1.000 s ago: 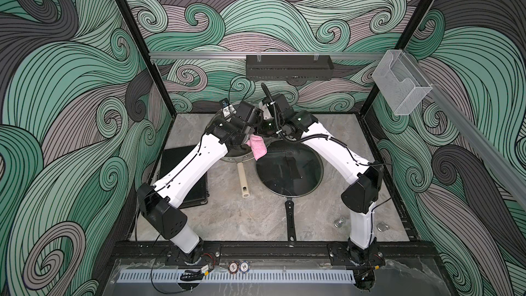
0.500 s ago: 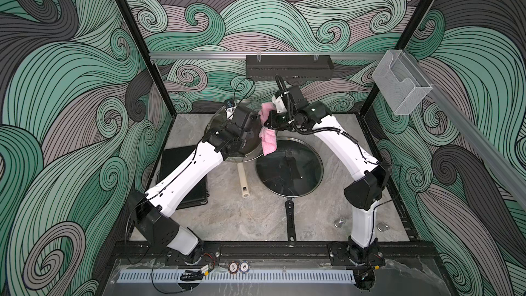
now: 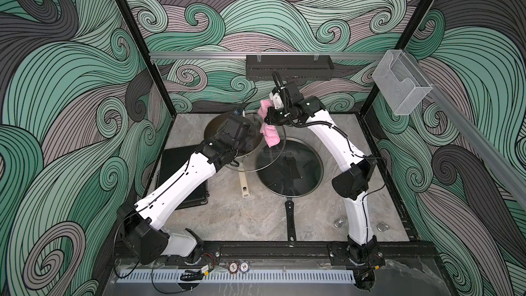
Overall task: Wipe the pot lid with a cloth
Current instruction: Wipe the pot lid.
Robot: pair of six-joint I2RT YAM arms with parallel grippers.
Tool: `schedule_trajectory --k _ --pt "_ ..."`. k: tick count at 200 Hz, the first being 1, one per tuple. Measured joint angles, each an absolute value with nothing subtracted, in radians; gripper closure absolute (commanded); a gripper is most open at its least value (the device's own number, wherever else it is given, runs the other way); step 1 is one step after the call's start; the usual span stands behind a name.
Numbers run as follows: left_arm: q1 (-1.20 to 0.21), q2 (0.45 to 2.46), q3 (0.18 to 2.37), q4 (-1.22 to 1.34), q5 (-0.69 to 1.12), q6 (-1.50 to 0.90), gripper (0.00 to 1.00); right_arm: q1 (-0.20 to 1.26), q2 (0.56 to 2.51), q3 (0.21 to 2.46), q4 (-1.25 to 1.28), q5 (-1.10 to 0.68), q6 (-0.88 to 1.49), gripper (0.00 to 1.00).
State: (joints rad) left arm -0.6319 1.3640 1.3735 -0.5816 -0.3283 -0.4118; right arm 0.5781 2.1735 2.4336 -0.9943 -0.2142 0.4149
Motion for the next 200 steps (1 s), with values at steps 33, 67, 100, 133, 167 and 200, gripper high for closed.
schedule_trajectory --k 33,67,100,133,167,200 --pt "-0.632 1.336 1.329 -0.545 -0.25 -0.347 1.0 0.572 2.217 2.469 -0.996 -0.242 0.4 1.0" --pt "-0.632 1.321 1.323 -0.545 -0.226 -0.306 1.0 0.571 2.232 2.477 -0.989 -0.277 0.4 1.0" --pt "-0.632 1.316 1.321 -0.538 -0.201 -0.279 1.0 0.571 2.243 2.49 -0.968 -0.321 0.4 1.0" --pt "-0.633 1.319 1.324 -0.534 -0.214 -0.265 1.0 0.571 2.239 2.487 -0.964 -0.3 0.4 1.0" --pt "-0.638 1.354 1.364 -0.572 -0.301 -0.275 1.0 0.572 2.176 2.386 -0.964 -0.204 0.402 1.0" --pt "-0.638 1.4 1.421 -0.575 -0.405 -0.334 1.0 0.565 2.082 2.289 -0.97 -0.172 0.412 1.0"
